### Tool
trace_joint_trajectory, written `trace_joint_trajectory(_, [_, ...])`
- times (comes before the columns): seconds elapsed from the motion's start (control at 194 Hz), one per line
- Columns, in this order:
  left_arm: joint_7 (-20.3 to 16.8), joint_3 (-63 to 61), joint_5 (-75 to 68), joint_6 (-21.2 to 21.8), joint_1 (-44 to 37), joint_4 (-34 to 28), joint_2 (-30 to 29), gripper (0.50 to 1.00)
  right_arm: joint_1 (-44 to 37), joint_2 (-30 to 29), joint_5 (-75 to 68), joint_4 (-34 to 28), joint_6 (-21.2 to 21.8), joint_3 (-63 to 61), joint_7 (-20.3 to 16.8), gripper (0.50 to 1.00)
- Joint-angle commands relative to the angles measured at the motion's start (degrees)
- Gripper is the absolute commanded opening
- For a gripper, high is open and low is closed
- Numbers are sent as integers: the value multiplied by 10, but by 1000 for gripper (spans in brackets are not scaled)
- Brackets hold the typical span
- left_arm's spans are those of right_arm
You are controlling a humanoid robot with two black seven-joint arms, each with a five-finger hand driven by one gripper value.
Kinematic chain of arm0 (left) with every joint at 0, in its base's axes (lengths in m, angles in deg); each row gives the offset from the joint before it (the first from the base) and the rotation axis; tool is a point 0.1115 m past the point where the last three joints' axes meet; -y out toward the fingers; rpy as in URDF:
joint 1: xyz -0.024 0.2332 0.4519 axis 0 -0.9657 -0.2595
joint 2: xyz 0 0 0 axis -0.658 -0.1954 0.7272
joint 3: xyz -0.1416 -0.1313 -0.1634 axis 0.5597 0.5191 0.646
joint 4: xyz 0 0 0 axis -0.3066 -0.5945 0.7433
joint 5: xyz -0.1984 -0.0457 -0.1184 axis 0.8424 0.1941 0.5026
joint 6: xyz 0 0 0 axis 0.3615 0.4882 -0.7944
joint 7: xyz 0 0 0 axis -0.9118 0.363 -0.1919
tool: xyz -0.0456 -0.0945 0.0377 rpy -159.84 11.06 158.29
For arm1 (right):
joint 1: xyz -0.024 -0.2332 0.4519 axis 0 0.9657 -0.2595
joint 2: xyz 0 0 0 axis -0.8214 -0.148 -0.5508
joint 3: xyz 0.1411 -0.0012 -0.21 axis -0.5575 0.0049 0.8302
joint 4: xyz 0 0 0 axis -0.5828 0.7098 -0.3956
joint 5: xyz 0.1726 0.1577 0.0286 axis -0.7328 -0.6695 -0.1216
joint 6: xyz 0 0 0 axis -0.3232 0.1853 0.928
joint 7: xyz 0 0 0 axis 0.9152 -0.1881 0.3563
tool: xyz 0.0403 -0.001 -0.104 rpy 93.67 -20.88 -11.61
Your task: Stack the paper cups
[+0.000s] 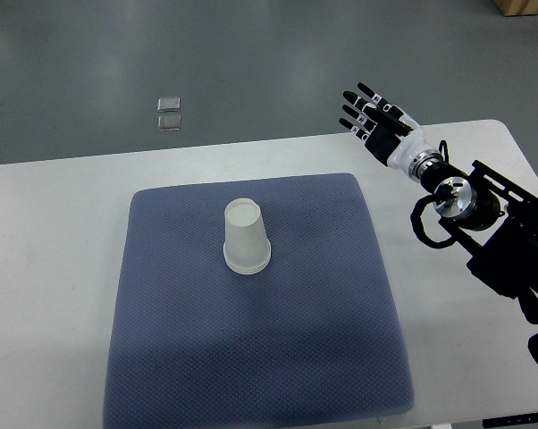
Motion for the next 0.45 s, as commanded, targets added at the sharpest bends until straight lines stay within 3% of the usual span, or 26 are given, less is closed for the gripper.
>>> trace_joint_trajectory(0.0, [0,0,-1,0,0,1,0,1000,8,-3,0,3,6,-3,1,924])
trace_joint_trajectory(0.443, [0,0,-1,0,0,1,0,1000,14,-3,-1,2,45,-3,7,926])
